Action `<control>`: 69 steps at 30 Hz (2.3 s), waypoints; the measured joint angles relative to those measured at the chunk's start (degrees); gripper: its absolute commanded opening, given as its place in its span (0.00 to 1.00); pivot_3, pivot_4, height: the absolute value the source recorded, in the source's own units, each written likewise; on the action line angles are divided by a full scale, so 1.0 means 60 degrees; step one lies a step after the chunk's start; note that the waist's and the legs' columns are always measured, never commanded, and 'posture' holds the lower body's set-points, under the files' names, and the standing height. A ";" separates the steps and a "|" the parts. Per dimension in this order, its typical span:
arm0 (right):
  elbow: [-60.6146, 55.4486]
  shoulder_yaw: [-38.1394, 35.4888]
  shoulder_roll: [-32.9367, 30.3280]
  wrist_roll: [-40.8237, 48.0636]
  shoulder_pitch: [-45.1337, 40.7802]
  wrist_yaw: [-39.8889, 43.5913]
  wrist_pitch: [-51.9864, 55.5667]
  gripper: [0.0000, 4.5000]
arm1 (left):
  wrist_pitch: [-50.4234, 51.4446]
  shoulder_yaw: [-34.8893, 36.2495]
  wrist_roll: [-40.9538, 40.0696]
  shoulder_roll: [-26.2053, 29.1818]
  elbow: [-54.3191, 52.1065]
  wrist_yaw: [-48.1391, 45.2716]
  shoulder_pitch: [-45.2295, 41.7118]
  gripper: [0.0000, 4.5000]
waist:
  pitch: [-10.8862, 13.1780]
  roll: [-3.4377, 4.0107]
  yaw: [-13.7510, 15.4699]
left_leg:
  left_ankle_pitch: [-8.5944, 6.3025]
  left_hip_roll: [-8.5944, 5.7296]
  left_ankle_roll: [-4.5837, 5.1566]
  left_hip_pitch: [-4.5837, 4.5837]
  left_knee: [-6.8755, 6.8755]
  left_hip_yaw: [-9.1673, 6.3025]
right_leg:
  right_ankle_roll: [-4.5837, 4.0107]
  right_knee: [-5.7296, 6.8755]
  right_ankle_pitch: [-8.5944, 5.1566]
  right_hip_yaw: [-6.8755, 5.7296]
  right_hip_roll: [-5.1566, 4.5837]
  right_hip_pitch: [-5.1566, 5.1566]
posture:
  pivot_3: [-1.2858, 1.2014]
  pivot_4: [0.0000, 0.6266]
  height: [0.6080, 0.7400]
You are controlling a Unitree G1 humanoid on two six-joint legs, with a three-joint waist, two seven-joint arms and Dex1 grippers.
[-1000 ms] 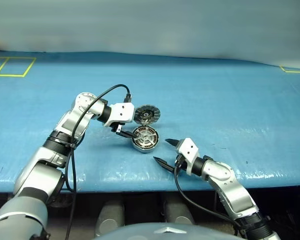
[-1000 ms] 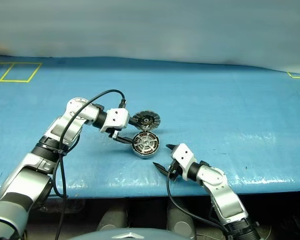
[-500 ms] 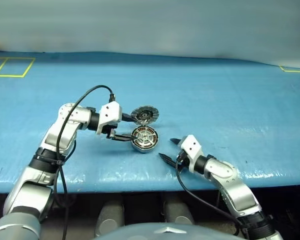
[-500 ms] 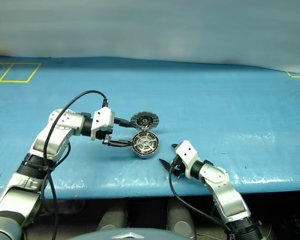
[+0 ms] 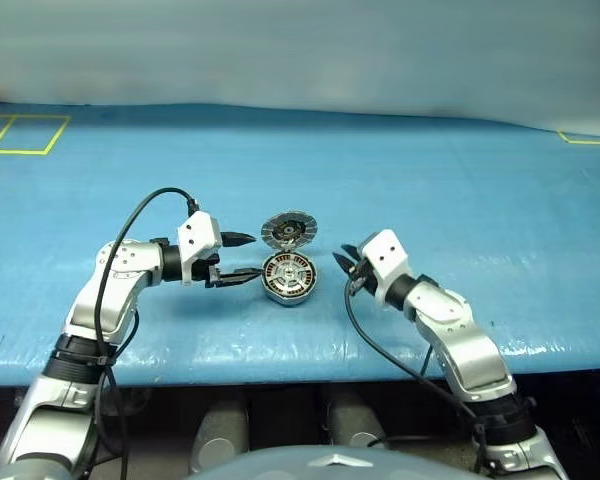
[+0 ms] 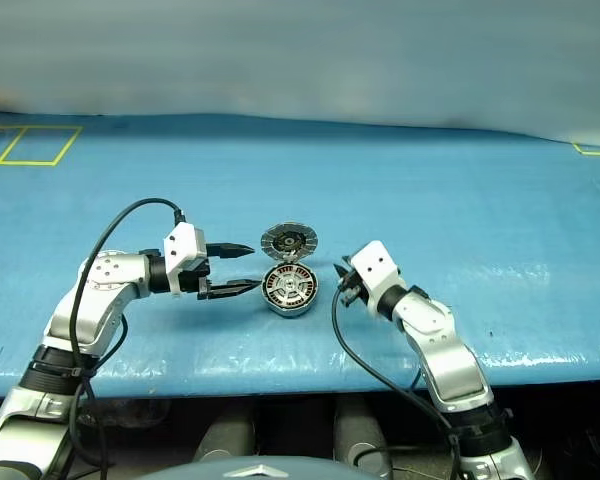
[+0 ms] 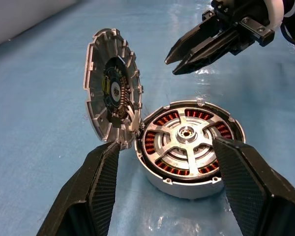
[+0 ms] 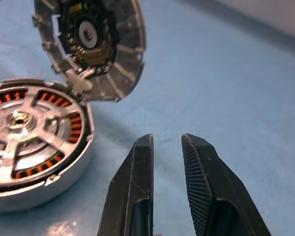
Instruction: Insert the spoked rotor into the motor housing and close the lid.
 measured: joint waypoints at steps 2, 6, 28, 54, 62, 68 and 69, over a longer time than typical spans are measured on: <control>0.0396 0.0003 0.0071 -0.0247 -0.0463 -0.0250 0.0109 0.21 | -0.0019 0.0009 -0.0005 -0.0093 -0.0007 0.0168 0.0156 0.73 | 0.0000 0.0000 0.0000 | 0.0000 0.0000 0.0000 0.0001 -0.0007 0.0000 | -0.0001 -0.0001 0.0000 0.0000 0.0000 -0.0001 | 0.52 0.24 1.00; 0.1561 0.0105 0.0215 -0.0450 -0.1104 -0.0392 0.0313 0.01 | -0.0151 0.0088 -0.0015 -0.0198 -0.0007 0.0464 0.0314 0.73 | 0.0001 0.0001 0.0017 | 0.0000 -0.0002 0.0000 -0.0002 -0.0019 0.0000 | -0.0004 -0.0007 0.0000 0.0001 0.0000 -0.0005 | 0.52 0.24 1.00; 0.4778 0.0571 0.1435 0.0688 -0.4744 0.2663 -0.0821 0.01 | -0.0309 0.0453 -0.0362 -0.0266 -0.0062 0.0776 0.1276 0.73 | 0.0007 0.0012 -0.0235 | 0.0000 -0.0001 0.0000 0.0001 -0.0052 -0.0010 | -0.0007 -0.0008 0.0004 -0.0007 0.0000 -0.0016 | 0.52 0.24 1.00; 0.0989 0.1487 0.1761 0.1092 -0.0651 0.1905 0.0792 0.01 | -0.0310 0.0723 -0.0667 -0.0010 -0.0200 0.0970 0.1724 0.73 | 0.0002 0.0007 -0.0219 | 0.0000 0.0008 0.0000 0.0014 -0.0056 -0.0003 | -0.0029 -0.0003 -0.0014 -0.0010 0.0000 -0.0016 | 0.52 0.24 1.00; 0.1314 0.1570 0.1673 0.1052 -0.0503 0.1791 -0.0026 0.01 | -0.0351 0.0601 -0.0653 -0.0066 -0.0200 0.0969 0.1722 0.73 | 0.0001 0.0007 -0.0217 | 0.0000 0.0009 -0.0001 0.0016 -0.0056 -0.0003 | -0.0029 -0.0003 -0.0015 -0.0011 0.0000 -0.0015 | 0.52 0.24 1.00; 0.1356 0.1573 0.1604 0.1107 -0.0398 0.1824 -0.0303 0.13 | -0.0372 0.0459 -0.0645 -0.0116 -0.0199 0.0971 0.1654 0.73 | 0.0000 0.0006 -0.0207 | 0.0000 0.0009 -0.0001 0.0017 -0.0056 -0.0003 | -0.0029 -0.0004 -0.0016 -0.0011 0.0000 -0.0013 | 0.52 0.24 1.00; 0.1316 0.1571 0.1552 0.1182 -0.0367 0.1923 -0.0310 0.19 | -0.0379 0.0459 -0.0643 -0.0116 -0.0199 0.0974 0.1637 0.73 | 0.0000 0.0006 -0.0204 | 0.0000 0.0009 -0.0001 0.0017 -0.0056 -0.0003 | -0.0030 -0.0004 -0.0016 -0.0011 0.0000 -0.0013 | 0.52 0.24 1.00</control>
